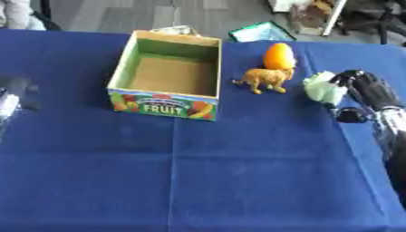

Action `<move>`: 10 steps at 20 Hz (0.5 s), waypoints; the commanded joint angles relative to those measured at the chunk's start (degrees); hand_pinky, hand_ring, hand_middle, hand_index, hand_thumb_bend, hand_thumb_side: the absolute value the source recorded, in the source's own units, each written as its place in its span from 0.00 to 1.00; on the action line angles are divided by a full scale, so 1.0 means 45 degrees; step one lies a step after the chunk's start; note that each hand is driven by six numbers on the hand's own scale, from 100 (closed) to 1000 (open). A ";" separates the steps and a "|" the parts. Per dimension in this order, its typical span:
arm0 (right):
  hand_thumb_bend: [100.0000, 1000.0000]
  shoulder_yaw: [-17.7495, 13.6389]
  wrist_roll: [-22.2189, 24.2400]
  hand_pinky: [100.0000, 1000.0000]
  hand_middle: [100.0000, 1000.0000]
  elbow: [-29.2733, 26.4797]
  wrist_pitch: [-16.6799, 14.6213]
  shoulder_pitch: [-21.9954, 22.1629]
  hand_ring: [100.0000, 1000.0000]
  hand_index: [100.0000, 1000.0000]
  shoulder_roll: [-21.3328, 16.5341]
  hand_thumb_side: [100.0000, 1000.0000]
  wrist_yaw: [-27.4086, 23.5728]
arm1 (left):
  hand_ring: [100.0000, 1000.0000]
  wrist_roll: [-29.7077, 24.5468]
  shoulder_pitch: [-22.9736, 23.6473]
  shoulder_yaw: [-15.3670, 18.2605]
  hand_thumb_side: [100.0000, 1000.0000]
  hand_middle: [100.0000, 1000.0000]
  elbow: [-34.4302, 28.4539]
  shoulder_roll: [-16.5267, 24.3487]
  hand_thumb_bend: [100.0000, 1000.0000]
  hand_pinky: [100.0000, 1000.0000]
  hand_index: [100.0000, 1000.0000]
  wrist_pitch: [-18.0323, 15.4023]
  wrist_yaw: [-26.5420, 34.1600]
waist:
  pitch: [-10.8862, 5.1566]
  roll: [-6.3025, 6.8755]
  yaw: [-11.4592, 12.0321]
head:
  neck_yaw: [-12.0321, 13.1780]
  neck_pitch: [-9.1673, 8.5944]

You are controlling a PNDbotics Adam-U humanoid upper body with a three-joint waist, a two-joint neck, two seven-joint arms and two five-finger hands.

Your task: Pick up objects on the table and place them in the box.

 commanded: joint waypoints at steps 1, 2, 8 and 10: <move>0.20 -0.0075 -0.0220 0.44 0.36 -0.0059 -0.0049 -0.0235 0.47 0.54 -0.0298 0.00 0.0094 | 0.72 -0.0012 -0.0069 0.0102 0.41 0.52 -0.0200 0.0122 0.23 0.55 0.63 -0.0024 -0.0001 | -0.0130 0.0028 -0.0017 | 0.0034 0.0036; 0.18 -0.0079 -0.0280 0.43 0.34 -0.0049 -0.0069 -0.0231 0.46 0.52 -0.0291 0.00 0.0076 | 0.72 -0.0006 -0.0069 0.0106 0.41 0.52 -0.0199 0.0120 0.23 0.55 0.63 -0.0023 -0.0001 | -0.0129 0.0030 -0.0017 | 0.0037 0.0035; 0.00 -0.0132 -0.0922 0.35 0.22 -0.0098 -0.0093 -0.0198 0.40 0.33 -0.0241 0.00 -0.0241 | 0.72 0.0016 -0.0059 0.0113 0.41 0.52 -0.0203 0.0113 0.23 0.55 0.63 -0.0017 0.0006 | -0.0123 0.0037 -0.0018 | 0.0048 0.0033; 0.00 -0.0148 -0.1242 0.32 0.19 -0.0134 -0.0080 -0.0196 0.38 0.30 -0.0240 0.00 -0.0423 | 0.72 0.0016 -0.0060 0.0112 0.41 0.52 -0.0200 0.0111 0.23 0.55 0.63 -0.0013 0.0007 | -0.0118 0.0032 -0.0023 | 0.0050 0.0033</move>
